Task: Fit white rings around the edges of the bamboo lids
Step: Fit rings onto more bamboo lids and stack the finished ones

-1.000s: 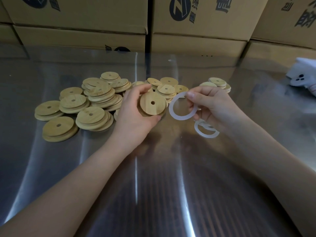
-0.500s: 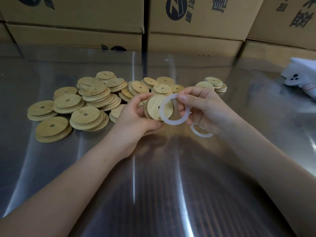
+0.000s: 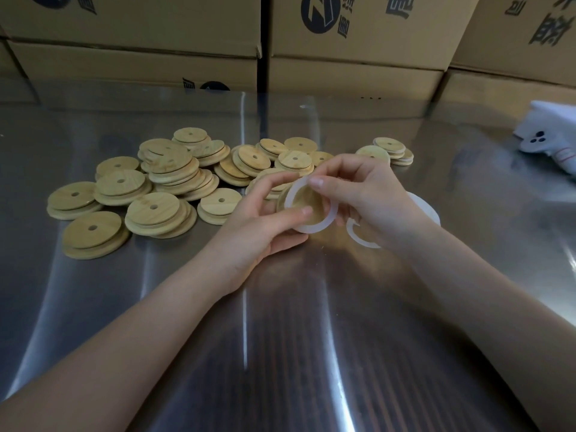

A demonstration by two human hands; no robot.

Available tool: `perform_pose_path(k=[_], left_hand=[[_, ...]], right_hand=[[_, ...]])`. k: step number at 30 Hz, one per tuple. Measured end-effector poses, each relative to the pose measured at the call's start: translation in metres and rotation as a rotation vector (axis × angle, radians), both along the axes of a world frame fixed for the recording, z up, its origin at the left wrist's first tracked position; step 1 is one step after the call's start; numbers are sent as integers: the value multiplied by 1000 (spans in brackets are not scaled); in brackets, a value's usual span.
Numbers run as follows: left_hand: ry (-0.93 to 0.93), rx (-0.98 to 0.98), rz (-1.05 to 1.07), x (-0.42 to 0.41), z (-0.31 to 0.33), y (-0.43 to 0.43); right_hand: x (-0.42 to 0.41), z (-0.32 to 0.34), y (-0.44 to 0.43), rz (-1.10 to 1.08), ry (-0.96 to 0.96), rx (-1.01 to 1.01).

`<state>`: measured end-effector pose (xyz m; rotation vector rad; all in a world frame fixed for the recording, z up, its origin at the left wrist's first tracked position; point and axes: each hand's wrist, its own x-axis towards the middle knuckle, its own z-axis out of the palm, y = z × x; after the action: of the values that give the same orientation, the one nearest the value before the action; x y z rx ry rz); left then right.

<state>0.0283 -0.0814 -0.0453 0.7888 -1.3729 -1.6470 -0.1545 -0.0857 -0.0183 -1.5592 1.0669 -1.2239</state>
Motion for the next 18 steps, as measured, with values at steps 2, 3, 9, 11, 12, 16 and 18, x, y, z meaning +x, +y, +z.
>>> perform_pose_path(k=[2,3,9,11,12,16,18], left_hand=[[-1,-33,32,0,-2,-1],[-3,-49,42,0,-3,-1],[-53,-175,102,-3,-5,0],[-66,-222,123,-3,-6,0],[-75,-247,133,-3,-6,0],[-121,-360,177,-3,-8,2],[-140,-420,204,-3,-8,3]], right_hand=[[3,0,2,-40,34,-34],[5,1,3,-52,43,-45],[9,1,6,-93,68,-48],[9,1,6,-100,66,-40],[9,1,6,-103,63,-39],[9,1,5,-103,60,-43],[8,1,5,-104,55,-38]])
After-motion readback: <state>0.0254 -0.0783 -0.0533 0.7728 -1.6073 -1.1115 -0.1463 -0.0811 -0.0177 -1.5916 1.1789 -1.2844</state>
